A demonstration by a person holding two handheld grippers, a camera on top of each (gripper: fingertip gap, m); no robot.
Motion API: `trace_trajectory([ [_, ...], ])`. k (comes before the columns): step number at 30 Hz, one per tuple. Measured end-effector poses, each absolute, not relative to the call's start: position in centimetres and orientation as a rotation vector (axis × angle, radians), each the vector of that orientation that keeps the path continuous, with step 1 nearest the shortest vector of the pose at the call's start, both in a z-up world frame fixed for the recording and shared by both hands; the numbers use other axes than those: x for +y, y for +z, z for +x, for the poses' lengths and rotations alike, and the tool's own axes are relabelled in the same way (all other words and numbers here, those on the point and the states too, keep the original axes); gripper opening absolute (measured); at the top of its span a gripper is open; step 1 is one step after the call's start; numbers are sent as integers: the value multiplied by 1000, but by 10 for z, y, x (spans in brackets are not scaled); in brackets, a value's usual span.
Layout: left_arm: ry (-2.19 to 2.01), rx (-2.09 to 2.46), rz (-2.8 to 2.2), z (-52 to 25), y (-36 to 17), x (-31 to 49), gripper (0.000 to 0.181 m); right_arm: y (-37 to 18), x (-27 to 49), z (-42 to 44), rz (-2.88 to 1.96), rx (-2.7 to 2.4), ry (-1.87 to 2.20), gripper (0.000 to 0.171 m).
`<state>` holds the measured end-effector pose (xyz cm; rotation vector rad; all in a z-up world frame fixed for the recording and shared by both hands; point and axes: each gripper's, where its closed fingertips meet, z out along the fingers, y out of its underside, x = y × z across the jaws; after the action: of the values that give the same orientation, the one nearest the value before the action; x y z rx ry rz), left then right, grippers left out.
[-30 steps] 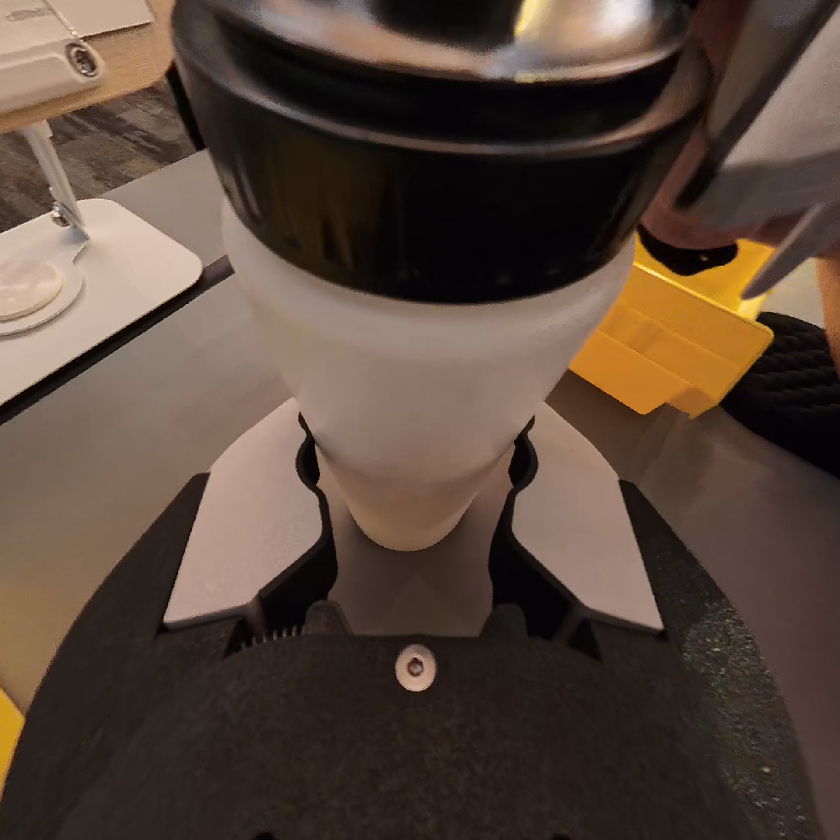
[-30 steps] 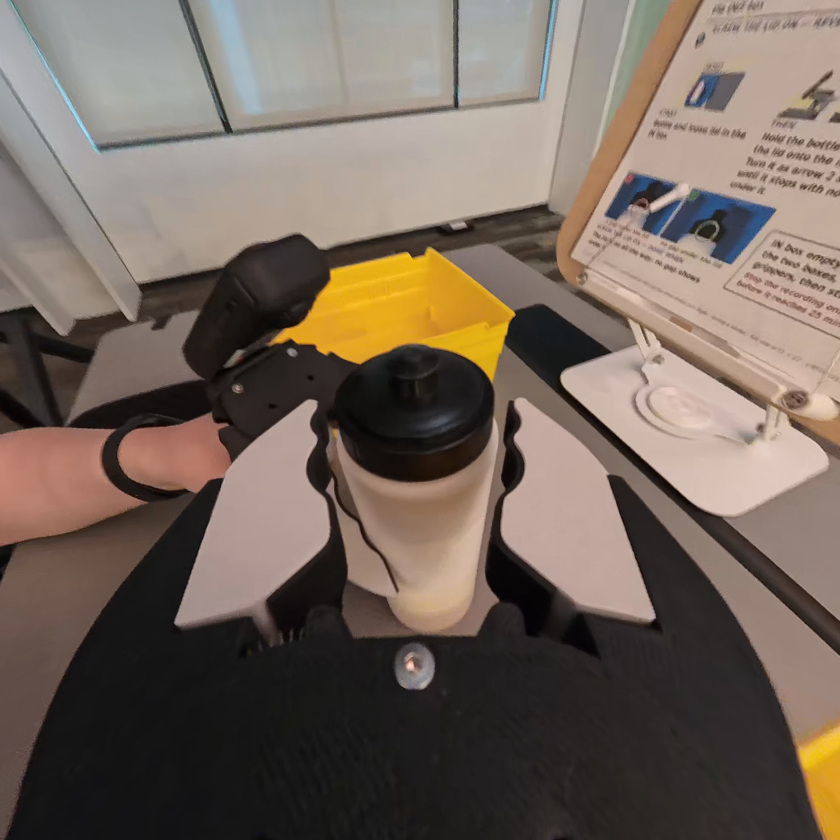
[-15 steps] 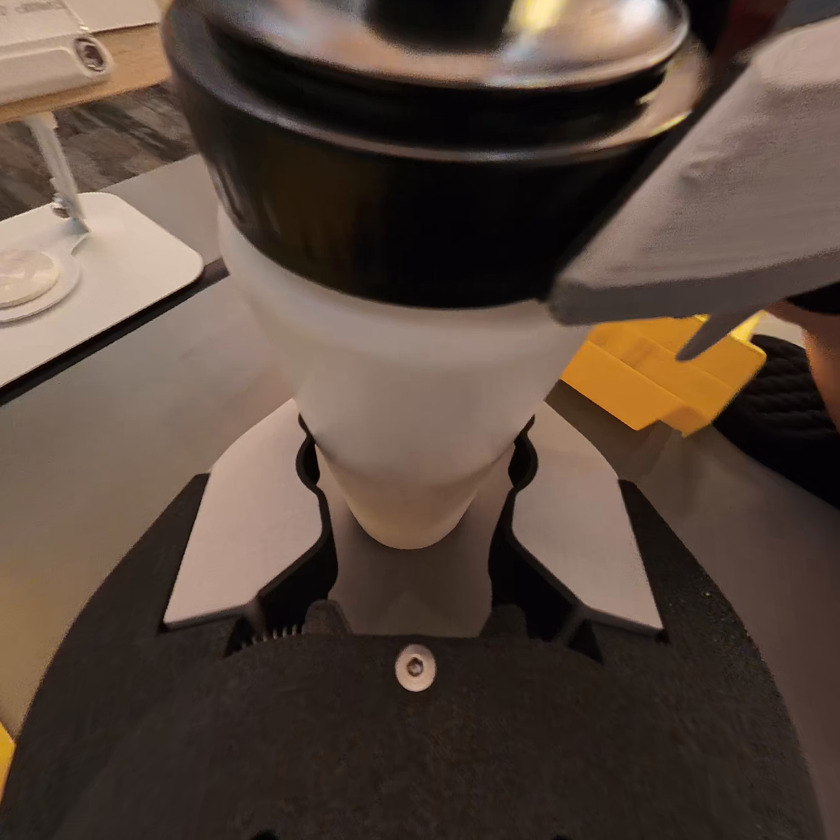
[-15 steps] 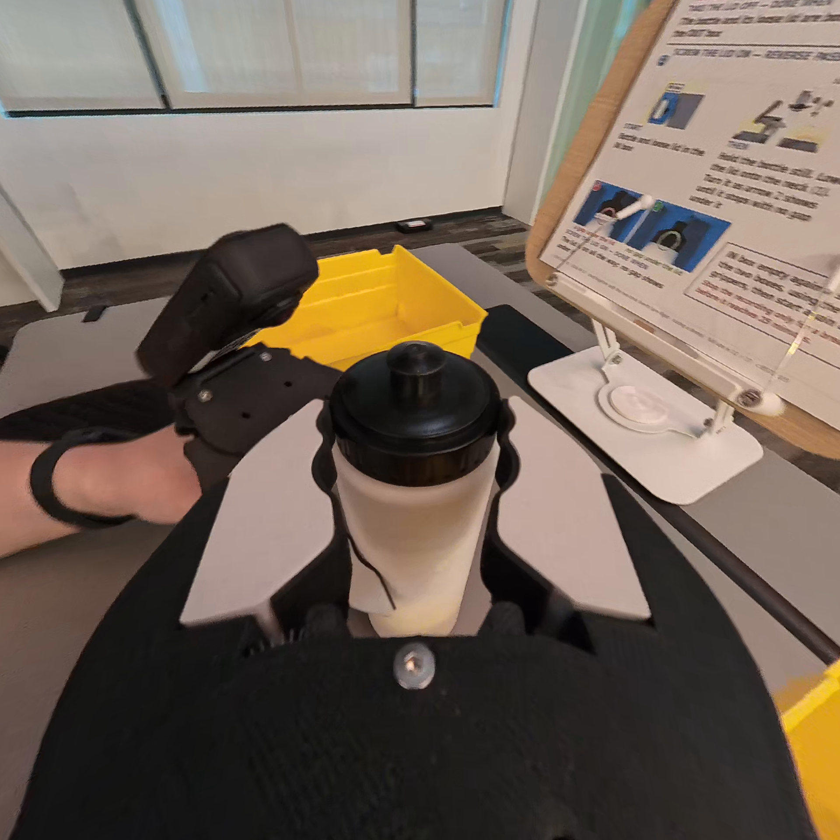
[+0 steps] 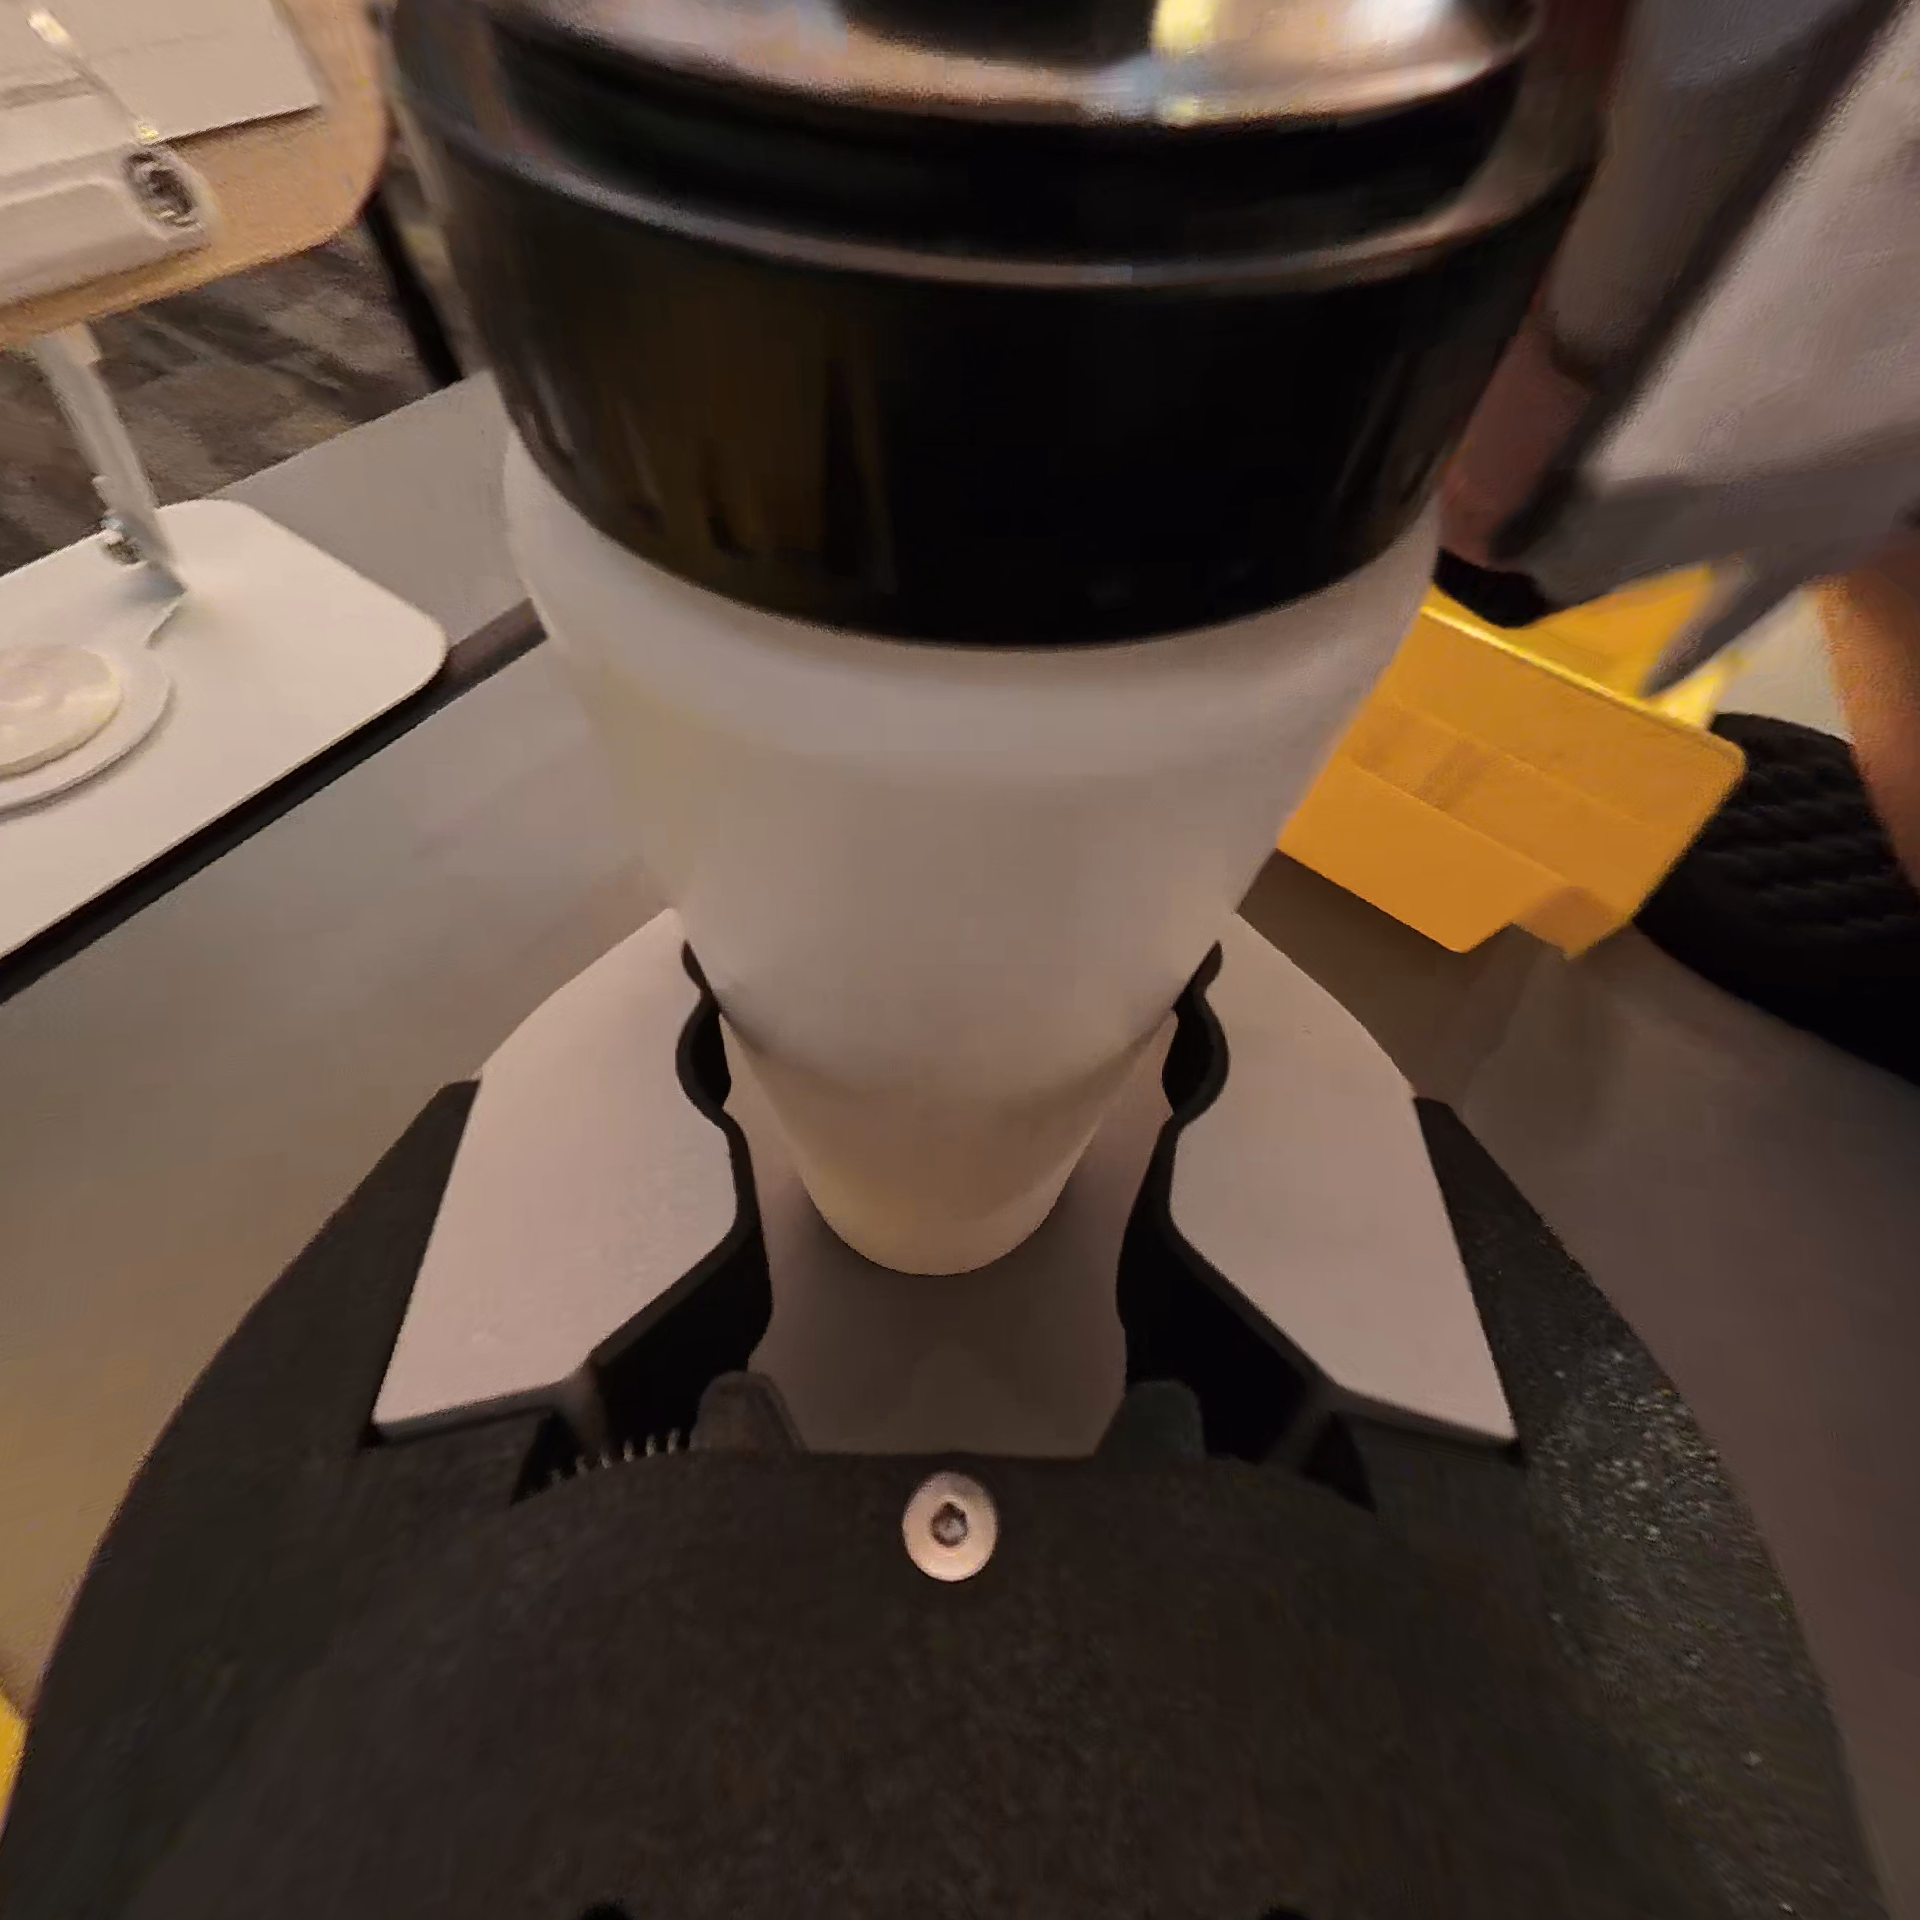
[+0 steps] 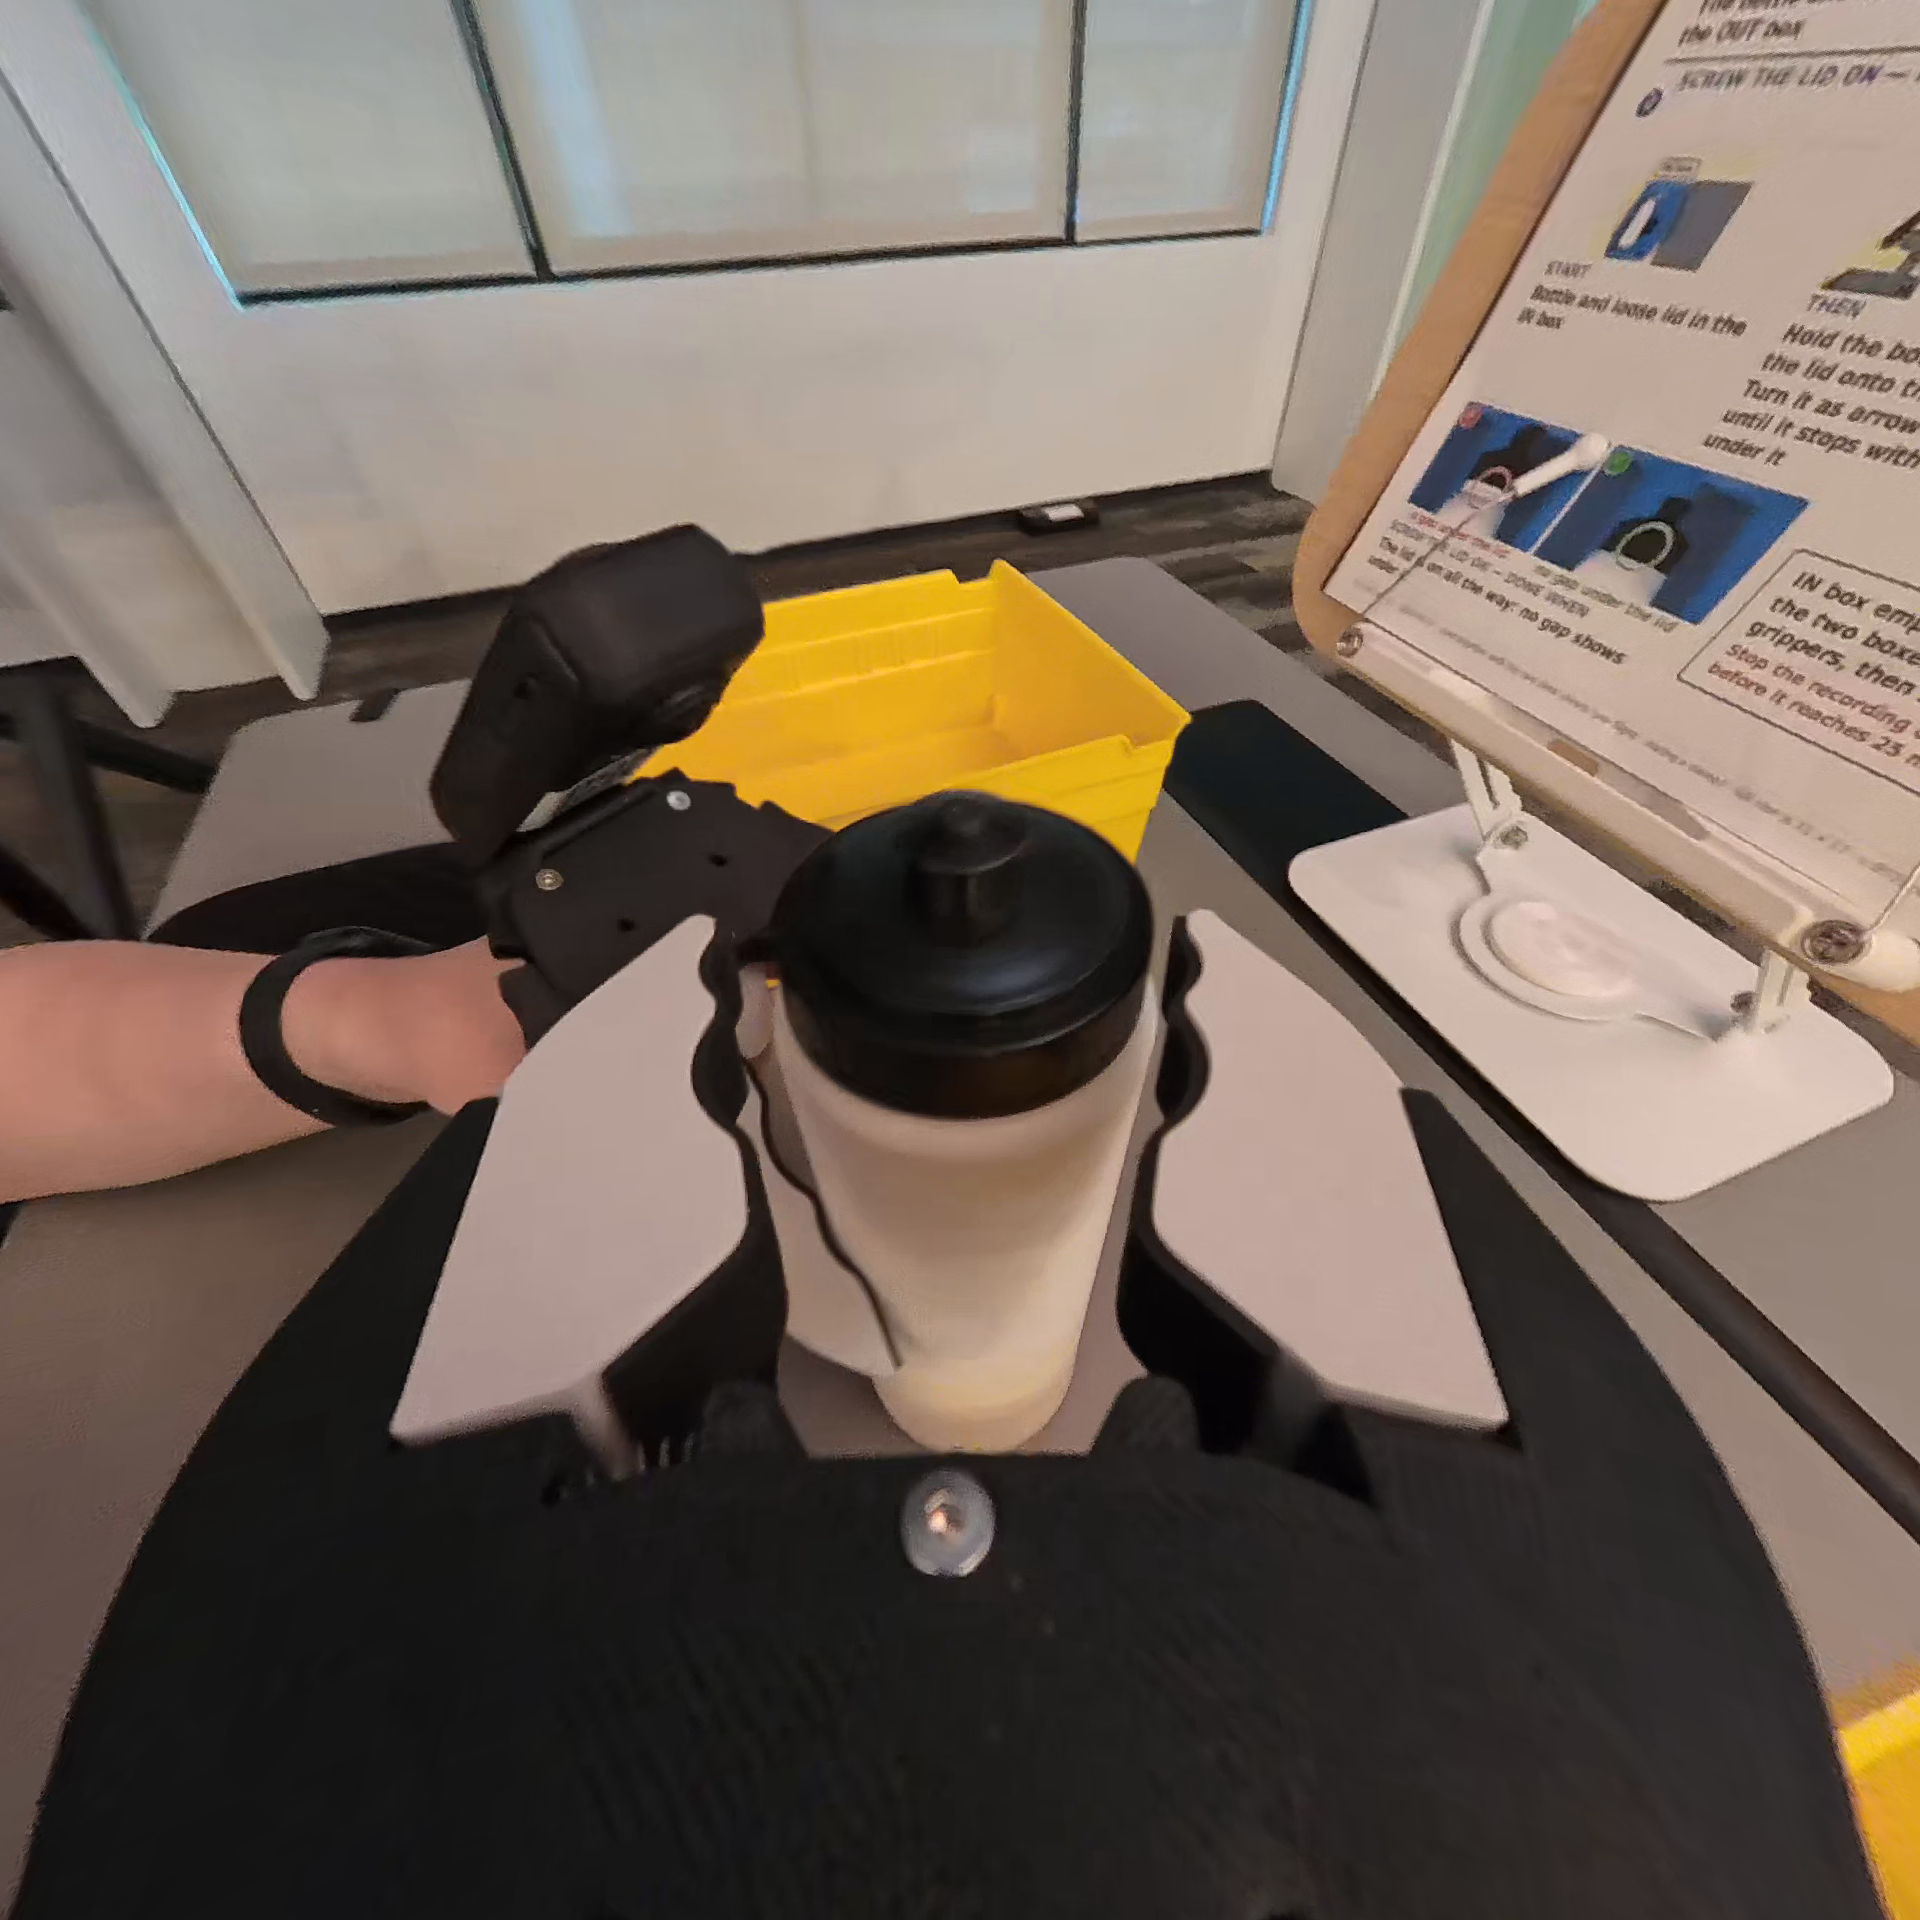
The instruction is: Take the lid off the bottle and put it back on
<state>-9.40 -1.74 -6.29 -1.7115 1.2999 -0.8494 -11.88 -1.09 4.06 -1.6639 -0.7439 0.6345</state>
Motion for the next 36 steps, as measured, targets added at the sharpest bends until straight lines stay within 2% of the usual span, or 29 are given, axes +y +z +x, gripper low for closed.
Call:
trace_trajectory([
  [2, -875, 1323, -1686, -91, -63, -22, 84, 42, -13, -117, -1629, -772, 662, 72],
  [7, -853, 1280, -1709, -91, -63, -19, 84, 42, -12, -117, -1644, -758, 614, 71],
  [16, -725, 1099, -1779, -96, -63, -6, 84, 43, 1, -118, -1684, -394, 340, 71],
  [20, -763, 1157, -1773, -97, -63, -7, 84, 43, 1, -120, -1686, -492, 416, 72],
  [24, -815, 1246, -1734, -95, -63, -13, 84, 47, -3, -113, -1656, -628, 559, 85],
  [29, -867, 1325, -1687, -90, -63, -23, 84, 48, -19, -117, -1596, -786, 719, 77],
  [31, -871, 1328, -1684, -90, -63, -24, 84, 45, -17, -115, -1606, -810, 647, 70],
  [36, -889, 1225, -1732, -91, -61, -17, 84, 46, -5, -118, -1665, -622, 577, 71],
])
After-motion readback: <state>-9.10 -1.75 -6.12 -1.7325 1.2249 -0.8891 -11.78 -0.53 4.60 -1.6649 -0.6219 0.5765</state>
